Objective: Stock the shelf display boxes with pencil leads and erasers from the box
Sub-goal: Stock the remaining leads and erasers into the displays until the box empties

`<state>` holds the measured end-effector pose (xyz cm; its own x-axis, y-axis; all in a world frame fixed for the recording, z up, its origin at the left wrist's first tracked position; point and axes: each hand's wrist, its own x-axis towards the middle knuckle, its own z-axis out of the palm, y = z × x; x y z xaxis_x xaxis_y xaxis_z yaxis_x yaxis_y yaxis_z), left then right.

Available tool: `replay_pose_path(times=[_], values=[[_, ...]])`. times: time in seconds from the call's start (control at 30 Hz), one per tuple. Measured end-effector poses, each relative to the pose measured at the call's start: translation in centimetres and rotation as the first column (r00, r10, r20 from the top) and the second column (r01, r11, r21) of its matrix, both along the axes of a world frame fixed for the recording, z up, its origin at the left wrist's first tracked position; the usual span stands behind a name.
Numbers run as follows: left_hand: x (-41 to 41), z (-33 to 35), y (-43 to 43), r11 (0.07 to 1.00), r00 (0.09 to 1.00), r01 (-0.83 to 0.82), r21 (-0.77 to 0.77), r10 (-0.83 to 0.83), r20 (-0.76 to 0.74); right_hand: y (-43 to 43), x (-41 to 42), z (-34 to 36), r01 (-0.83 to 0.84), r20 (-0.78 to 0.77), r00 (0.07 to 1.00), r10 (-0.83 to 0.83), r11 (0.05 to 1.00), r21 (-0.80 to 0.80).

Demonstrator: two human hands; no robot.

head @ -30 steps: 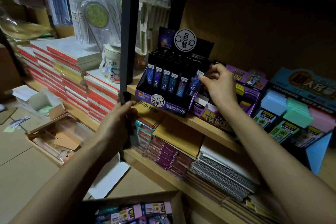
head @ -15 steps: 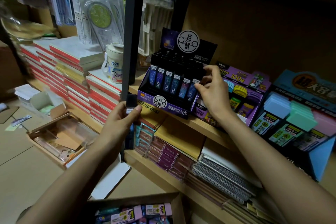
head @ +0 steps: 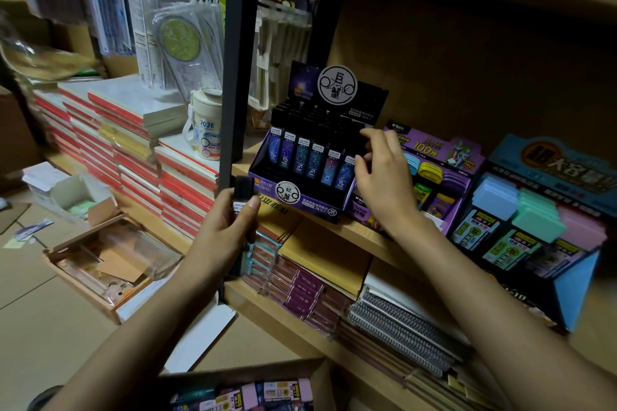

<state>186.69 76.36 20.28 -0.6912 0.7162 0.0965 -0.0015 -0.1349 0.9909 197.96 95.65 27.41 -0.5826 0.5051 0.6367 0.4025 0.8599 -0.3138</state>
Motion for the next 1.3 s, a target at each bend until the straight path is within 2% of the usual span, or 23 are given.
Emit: replay_pose_path(times=[0.07,0.13,0.2,0.27,0.3,0.37,0.5,0.73,0.93,1.1,1.3], values=[[0.4,0.1,0.1,0.999,1.0,-0.014,-0.04,0.014,0.001,-1.6,0.2,-0.1,-0.065,-0.029,0.998,0.063,0.996,-0.062],[0.7,0.2,0.3,0.997,1.0,-0.023,-0.068,0.022,-0.019,-3.6,0.1,-0.3,-0.137,-0.041,0.991,0.131,0.958,-0.251],[0.8,0.4,0.4,0.997,0.998,-0.029,-0.066,0.025,-0.065,-5.5,-0.3,-0.5,-0.211,-0.027,0.974,0.226,0.851,-0.48],[0.9,0.4,0.5,0.997,0.991,-0.023,-0.073,0.014,-0.13,-7.4,-0.8,-0.9,-0.285,-0.067,0.941,0.332,0.669,-0.687],[1.0,0.2,0.5,0.997,0.986,-0.018,-0.078,0.004,-0.168,-8.1,-1.1,-1.1,-0.303,-0.095,0.93,0.355,0.594,-0.746],[1.0,-0.3,0.8,0.997,0.972,-0.016,-0.073,-0.002,-0.234,-8.9,-1.7,-1.5,-0.306,-0.113,0.927,0.357,0.549,-0.778],[0.1,-0.4,1.4,0.998,0.956,-0.017,-0.066,-0.003,-0.293,-8.2,-2.6,-0.7,-0.333,-0.18,0.933,0.312,0.554,-0.763],[-5.0,-1.2,3.0,0.967,0.856,-0.209,-0.147,0.108,-0.505,-2.1,-5.7,4.3,-0.298,-0.302,0.943,0.143,0.767,-0.568],[-6.3,-2.1,5.8,0.967,0.921,-0.202,-0.158,0.133,-0.365,-0.3,-9.7,3.6,-0.21,-0.204,0.971,0.123,0.844,-0.493],[-5.9,-3.0,6.7,0.99,0.892,-0.096,-0.104,0.039,-0.451,-1.1,-9.7,2.4,-0.25,-0.099,0.968,0.232,0.931,-0.265],[-6.8,-3.1,6.5,0.991,0.882,-0.088,-0.096,0.032,-0.471,-0.8,-10.6,1.8,-0.252,-0.101,0.968,0.231,0.902,-0.352]])
